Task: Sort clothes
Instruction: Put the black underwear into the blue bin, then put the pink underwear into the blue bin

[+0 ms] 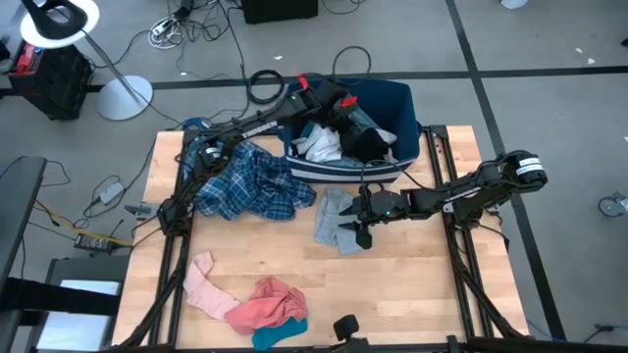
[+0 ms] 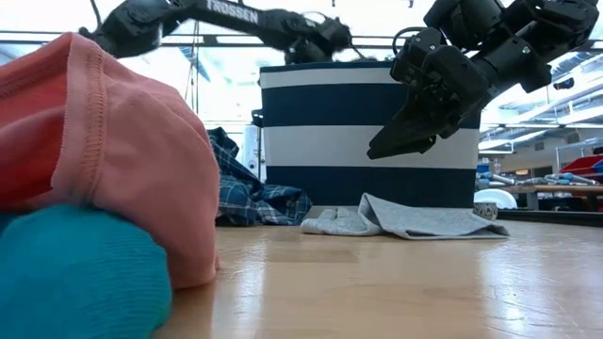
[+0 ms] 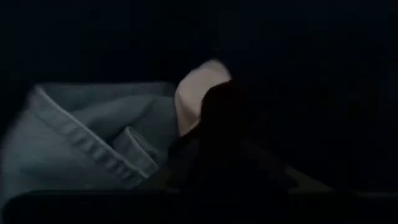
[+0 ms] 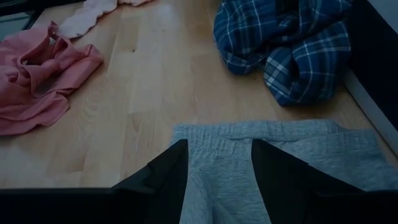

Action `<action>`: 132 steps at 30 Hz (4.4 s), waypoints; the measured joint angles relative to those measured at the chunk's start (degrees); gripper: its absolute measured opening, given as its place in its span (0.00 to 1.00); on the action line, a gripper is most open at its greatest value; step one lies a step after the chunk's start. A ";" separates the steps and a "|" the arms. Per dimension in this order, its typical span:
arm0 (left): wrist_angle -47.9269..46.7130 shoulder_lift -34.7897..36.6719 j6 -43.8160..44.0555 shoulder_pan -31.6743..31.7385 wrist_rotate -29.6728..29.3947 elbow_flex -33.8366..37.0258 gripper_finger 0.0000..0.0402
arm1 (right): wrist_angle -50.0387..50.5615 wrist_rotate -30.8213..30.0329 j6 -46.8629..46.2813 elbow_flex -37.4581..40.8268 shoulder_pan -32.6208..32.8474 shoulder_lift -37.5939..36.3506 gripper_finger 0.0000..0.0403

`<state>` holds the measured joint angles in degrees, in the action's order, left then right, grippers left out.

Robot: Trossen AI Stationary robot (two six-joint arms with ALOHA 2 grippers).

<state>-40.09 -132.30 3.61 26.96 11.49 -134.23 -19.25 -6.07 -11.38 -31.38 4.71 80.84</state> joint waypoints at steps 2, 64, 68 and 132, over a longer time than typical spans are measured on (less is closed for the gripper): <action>-0.88 2.29 -0.18 -0.18 0.37 -0.06 0.28 | -0.05 0.00 0.00 0.00 0.00 0.00 0.44; 17.53 65.81 17.92 -59.30 -42.43 78.98 0.21 | 0.46 0.24 -2.47 0.00 1.55 0.00 0.44; 23.04 65.94 20.73 -60.96 -39.78 85.55 0.21 | 0.47 0.22 -2.47 0.00 1.55 0.00 0.44; 58.63 42.04 54.01 -70.29 -27.40 102.60 0.02 | 0.49 0.17 -2.62 0.00 1.55 0.00 0.44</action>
<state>18.54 -90.26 57.63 -43.33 -15.91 -31.64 -18.76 -5.89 -14.00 -31.38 6.26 80.84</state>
